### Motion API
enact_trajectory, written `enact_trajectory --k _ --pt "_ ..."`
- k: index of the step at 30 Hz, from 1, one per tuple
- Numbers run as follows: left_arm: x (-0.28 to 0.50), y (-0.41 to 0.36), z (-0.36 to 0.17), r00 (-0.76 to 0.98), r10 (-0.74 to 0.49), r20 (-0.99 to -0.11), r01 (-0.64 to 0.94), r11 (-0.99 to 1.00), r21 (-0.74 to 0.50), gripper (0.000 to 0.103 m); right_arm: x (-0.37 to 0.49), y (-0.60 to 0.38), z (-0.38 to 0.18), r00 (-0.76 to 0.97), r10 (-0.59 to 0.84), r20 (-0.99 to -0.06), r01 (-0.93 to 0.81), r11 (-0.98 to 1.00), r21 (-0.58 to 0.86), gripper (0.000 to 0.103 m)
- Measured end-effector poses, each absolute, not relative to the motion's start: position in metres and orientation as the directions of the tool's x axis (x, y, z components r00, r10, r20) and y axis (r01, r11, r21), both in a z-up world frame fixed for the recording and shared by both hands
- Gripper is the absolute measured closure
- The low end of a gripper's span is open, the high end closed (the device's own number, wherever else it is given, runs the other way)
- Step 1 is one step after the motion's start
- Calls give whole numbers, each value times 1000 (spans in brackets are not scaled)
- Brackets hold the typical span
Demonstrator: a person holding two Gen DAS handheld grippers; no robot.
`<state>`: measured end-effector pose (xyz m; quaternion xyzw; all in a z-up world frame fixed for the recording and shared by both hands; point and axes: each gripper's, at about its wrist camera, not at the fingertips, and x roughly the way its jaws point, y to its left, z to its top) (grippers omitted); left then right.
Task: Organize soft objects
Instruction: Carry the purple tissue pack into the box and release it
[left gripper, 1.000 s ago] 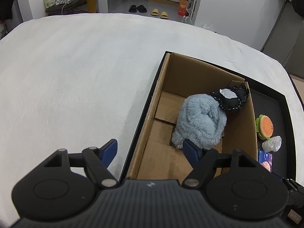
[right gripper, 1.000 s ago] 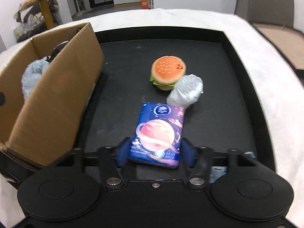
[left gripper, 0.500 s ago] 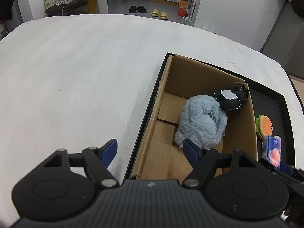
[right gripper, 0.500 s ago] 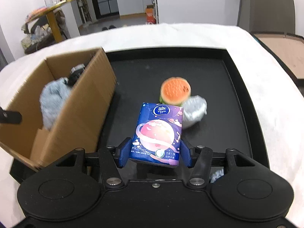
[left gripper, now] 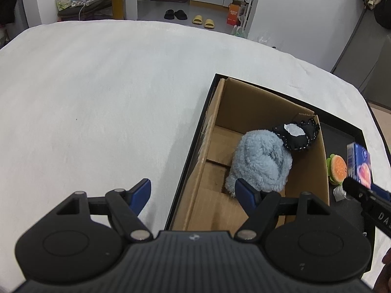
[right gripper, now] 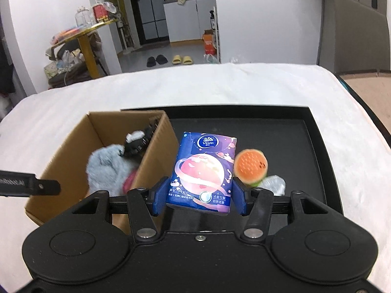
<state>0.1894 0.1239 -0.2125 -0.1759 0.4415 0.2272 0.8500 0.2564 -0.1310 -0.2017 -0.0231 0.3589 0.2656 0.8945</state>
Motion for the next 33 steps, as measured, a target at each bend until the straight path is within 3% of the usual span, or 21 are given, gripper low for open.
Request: enact_trajectory --k 12,22,27,29,33 --pt "184 135 -212 538 192 -821 -538 827 -160 34 256 -99 -178 597 525 -607 -559 815 155 50" --pt "181 143 -221 552 137 -822 -534 815 -223 62 254 -78 -175 568 561 -603 -600 783 163 50" --pt "180 150 -225 557 120 -822 -543 802 -250 83 253 -66 -176 551 571 -609 -618 769 163 50" --pt "179 152 -226 560 107 -821 -543 797 -266 88 251 -61 -176 544 574 -612 -625 764 161 50" --pt "179 153 -228 568 83 -819 -534 794 -290 88 249 -51 -176 529 581 -618 -636 754 165 50"
